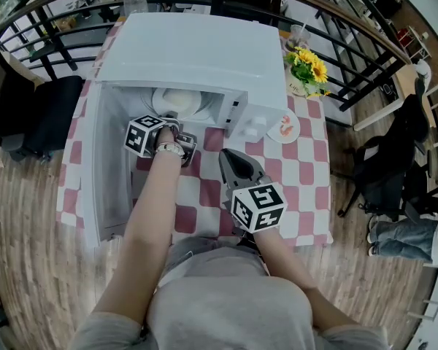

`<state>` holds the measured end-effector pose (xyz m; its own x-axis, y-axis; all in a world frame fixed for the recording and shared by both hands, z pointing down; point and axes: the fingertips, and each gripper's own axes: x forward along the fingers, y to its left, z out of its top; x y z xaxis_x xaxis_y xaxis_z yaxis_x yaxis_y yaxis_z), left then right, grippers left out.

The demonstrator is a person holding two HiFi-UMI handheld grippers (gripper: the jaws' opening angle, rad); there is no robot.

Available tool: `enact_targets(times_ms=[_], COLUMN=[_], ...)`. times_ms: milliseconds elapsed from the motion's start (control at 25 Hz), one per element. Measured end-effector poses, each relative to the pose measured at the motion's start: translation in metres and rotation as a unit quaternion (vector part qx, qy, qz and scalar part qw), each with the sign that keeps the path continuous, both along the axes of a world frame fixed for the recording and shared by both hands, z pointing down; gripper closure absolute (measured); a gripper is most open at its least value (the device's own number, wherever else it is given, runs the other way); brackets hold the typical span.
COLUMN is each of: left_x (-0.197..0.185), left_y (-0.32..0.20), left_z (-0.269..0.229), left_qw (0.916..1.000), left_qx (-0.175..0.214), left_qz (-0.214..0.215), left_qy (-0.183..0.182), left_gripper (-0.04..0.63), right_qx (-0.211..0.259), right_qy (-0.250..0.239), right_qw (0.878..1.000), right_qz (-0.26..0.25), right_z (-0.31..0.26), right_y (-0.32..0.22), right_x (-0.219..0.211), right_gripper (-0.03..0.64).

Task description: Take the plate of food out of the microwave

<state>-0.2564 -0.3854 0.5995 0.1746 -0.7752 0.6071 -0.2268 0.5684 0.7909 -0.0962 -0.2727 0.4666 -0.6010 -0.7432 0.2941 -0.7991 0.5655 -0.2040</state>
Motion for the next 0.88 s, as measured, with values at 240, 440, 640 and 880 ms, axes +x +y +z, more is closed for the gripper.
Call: enact_targets(times_ms=[240, 440, 640, 880], left_x=[0.002, 0.001, 0.0, 0.001], left_y=[-0.006, -0.004, -0.004, -0.007], left_z=[-0.014, -0.016, -0.027, -0.037], left_qw=[0.9997, 0.9992, 0.9978, 0.993], left_qx=[0.025, 0.028, 0.056, 0.105], left_qz=[0.009, 0.0, -0.004, -0.016], left_qy=[0.0, 0.029, 0.035, 0.052], left_gripper=[0.522, 0.553, 0.567, 0.578], right_qx=[0.002, 0.004, 0.017, 0.029], right_qy=[-0.001, -0.001, 0.004, 0.012], right_qw=[1.0, 1.0, 1.0, 0.999], right_qz=[0.0, 0.004, 0.004, -0.009], right_z=[-0.001, -0.002, -0.008, -0.009], right_y=[0.001, -0.001, -0.009, -0.012], right_x=[0.0, 0.004, 0.004, -0.002], right_gripper=[0.594, 0.594, 0.594, 0.594])
